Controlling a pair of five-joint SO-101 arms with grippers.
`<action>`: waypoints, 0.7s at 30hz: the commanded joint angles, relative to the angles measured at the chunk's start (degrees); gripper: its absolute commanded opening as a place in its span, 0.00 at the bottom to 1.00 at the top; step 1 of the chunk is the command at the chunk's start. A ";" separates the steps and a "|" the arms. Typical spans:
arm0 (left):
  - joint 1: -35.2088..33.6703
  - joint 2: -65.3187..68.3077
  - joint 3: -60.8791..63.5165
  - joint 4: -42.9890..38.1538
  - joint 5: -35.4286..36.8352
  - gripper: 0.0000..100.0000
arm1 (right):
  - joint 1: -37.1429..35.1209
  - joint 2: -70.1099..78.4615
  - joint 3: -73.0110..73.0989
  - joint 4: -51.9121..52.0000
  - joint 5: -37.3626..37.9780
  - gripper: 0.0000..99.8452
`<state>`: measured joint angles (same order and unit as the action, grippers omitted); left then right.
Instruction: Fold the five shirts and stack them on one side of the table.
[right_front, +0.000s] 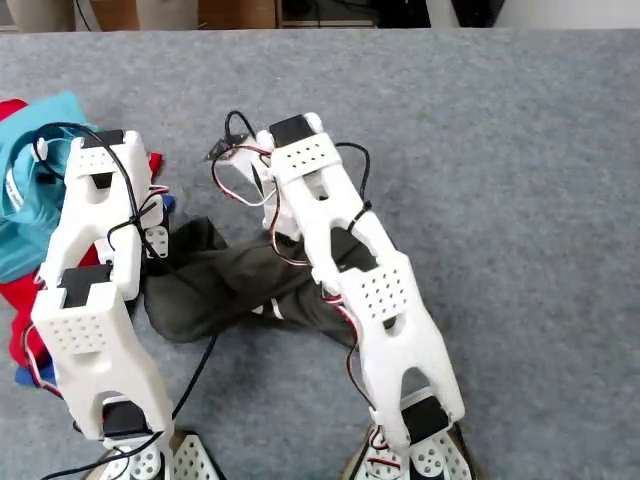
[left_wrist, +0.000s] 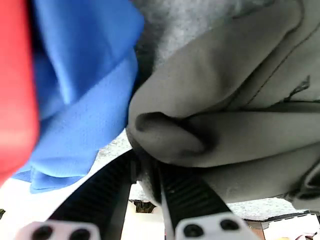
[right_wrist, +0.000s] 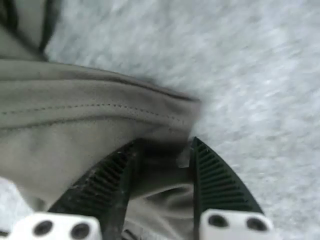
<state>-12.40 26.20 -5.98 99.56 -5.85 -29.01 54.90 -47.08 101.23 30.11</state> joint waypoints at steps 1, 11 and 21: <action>-0.44 -0.92 -0.09 -0.18 0.18 0.02 | 0.75 -4.00 2.68 -1.67 1.49 0.15; -0.26 -1.01 -1.05 -0.18 0.18 0.02 | 7.96 -4.44 0.22 -8.18 -5.27 0.00; 14.68 -2.42 -9.58 1.41 0.26 0.02 | 24.75 -9.54 -21.14 1.23 -11.25 0.00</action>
<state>-4.48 26.20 -10.20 99.56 -5.76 -10.37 52.18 -64.13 101.23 20.35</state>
